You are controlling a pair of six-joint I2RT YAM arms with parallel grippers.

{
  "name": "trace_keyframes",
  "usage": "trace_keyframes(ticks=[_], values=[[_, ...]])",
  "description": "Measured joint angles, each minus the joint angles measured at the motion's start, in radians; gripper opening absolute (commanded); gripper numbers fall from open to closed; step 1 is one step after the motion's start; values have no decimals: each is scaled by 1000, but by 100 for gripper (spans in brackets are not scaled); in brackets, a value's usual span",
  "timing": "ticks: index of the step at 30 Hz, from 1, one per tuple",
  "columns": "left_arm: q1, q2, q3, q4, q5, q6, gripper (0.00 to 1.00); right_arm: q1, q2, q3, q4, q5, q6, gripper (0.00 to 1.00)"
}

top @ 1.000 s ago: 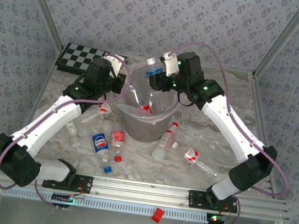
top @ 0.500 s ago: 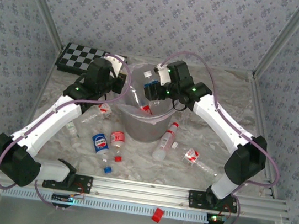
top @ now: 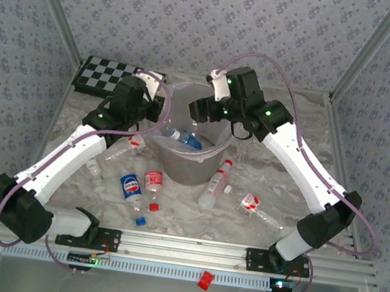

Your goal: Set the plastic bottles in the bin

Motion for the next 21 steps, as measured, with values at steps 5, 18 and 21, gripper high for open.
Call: trace_keyframes(ticks=[5,18,21], values=[[0,0,0,0,0,0,23,4,-55,-20,-27,49,1,69],[0,6,0,6,0,0,23,-302,-370,-277,-170,45,159,67],[0,8,0,8,0,0,23,-303,-370,-363,-221,13,183,71]])
